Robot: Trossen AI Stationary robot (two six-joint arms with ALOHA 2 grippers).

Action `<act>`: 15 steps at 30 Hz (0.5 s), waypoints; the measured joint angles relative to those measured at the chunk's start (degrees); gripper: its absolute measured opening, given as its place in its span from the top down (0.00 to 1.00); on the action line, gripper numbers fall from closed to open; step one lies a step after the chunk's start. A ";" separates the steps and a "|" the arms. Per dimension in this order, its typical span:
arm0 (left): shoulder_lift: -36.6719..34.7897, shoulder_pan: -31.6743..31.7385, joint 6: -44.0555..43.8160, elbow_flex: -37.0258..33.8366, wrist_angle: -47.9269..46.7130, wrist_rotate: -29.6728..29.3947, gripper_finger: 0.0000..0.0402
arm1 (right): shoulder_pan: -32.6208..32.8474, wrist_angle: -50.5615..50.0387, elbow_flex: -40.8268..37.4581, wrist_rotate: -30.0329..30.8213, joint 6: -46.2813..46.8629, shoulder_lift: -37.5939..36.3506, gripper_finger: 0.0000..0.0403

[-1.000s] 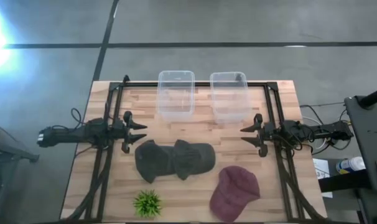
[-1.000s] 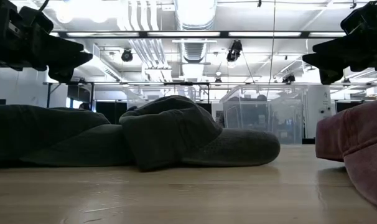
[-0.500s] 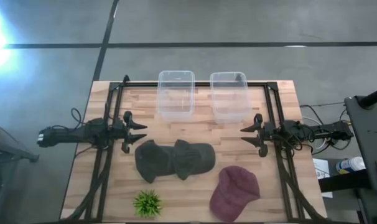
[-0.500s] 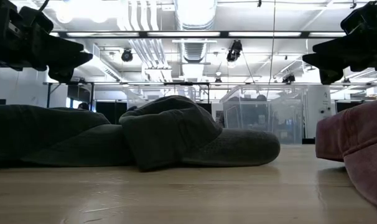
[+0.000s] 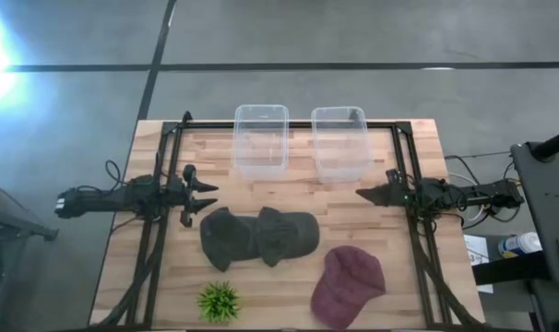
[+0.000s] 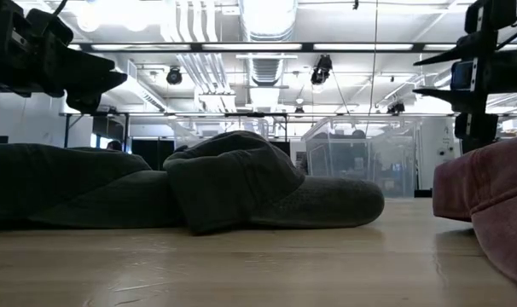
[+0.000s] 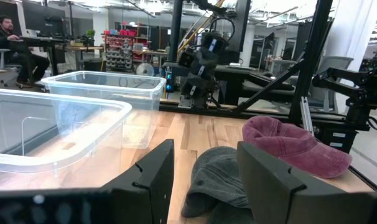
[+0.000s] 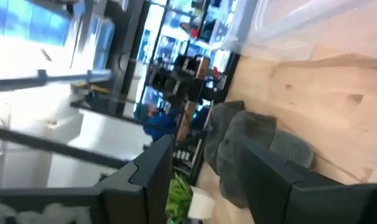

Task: Pick & Place hat
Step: Adjust the red cap

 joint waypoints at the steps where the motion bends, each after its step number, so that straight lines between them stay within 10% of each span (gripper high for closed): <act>1: 0.00 0.00 0.01 0.00 0.00 0.00 0.58 | -0.02 0.13 0.01 0.57 0.15 0.01 0.59; 11: 0.00 0.00 0.01 -0.02 0.00 0.00 0.58 | 0.01 1.25 -0.01 -0.32 12.11 0.82 0.59; 15: 0.00 0.01 0.01 0.00 0.00 0.02 0.58 | 2.32 17.86 0.65 1.98 6.53 4.86 0.59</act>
